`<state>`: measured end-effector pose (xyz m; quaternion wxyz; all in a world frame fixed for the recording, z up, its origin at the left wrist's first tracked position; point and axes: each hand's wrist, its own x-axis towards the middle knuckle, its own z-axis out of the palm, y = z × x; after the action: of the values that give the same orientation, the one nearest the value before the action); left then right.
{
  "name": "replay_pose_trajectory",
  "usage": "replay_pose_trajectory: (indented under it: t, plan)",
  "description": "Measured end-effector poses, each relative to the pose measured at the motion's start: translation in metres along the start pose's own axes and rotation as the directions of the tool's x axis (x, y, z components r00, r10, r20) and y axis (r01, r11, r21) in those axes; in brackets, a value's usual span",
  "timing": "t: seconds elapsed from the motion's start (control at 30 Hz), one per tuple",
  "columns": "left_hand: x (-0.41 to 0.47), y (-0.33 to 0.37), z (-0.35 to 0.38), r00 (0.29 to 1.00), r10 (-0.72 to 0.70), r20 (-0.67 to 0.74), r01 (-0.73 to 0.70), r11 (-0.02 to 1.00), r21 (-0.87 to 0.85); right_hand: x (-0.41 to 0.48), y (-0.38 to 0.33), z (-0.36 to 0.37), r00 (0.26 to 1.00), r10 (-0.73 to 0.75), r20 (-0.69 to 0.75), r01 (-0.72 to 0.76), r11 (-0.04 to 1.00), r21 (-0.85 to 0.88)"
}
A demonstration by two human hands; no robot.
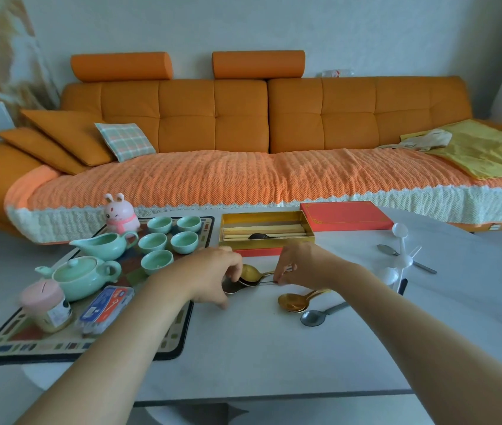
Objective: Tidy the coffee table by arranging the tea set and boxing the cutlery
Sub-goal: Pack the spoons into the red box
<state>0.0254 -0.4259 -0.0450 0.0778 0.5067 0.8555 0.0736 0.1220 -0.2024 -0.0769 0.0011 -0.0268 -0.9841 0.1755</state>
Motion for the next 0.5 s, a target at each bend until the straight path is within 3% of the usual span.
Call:
replay_pose_trajectory:
  t: [0.1,0.23,0.37,0.5]
  plan:
    - [0.003,-0.009,0.006,0.998,-0.011,-0.058,0.015,0.998,0.058,0.000,0.002,-0.001,1.000,0.010,0.007,-0.010,0.999,0.040]
    - [0.001,-0.018,0.006,0.996,-0.041,-0.075,0.039,0.999,-0.024,0.000,0.003,-0.003,0.999,0.035,0.006,-0.035,0.998,0.047]
    - [-0.010,-0.016,-0.004,0.996,-0.057,-0.073,0.036,0.964,-0.262,-0.002,0.006,-0.006,0.999,0.039,-0.002,-0.039,0.993,0.108]
    - [-0.012,-0.024,-0.007,0.980,-0.148,-0.137,0.039,0.805,-0.592,-0.003,0.006,-0.012,0.998,0.060,-0.032,-0.053,0.983,0.174]
